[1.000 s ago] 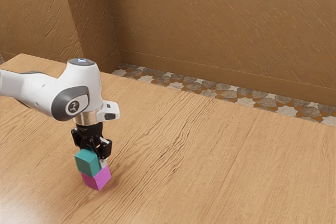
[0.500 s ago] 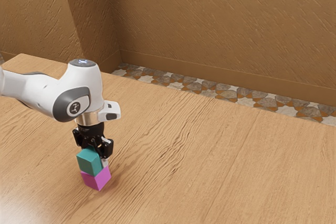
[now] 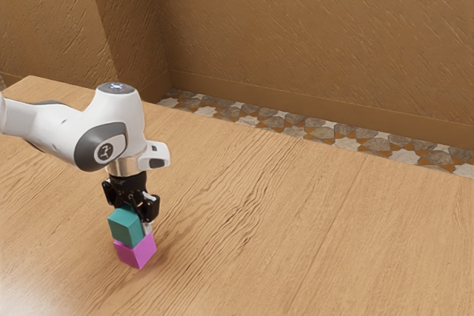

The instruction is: Pick up the blue block with one arm, and put the blue block on the pink block with one arm

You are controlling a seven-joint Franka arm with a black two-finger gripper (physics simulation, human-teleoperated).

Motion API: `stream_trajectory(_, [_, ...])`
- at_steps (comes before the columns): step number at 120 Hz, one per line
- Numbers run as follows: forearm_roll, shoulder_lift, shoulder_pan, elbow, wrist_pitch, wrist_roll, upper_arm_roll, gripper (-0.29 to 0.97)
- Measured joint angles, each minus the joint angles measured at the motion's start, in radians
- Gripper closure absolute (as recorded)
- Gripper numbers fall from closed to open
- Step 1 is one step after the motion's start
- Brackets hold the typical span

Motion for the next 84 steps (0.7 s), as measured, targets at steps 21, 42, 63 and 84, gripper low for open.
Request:
stream_trajectory(21, [0.001, 0.001, 0.004, 0.001, 0.0, 0.001, 0.0, 0.24])
stream_trajectory(42, [0.003, 0.001, 0.004, 0.001, 0.0, 0.007, -0.001, 0.14])
stream_trajectory(63, [0.006, -0.057, 0.011, -0.009, -0.002, 0.01, -0.001, 0.06])
stream_trajectory(84, [0.009, -0.207, 0.021, -0.063, -0.007, 0.012, -0.001, 0.03])
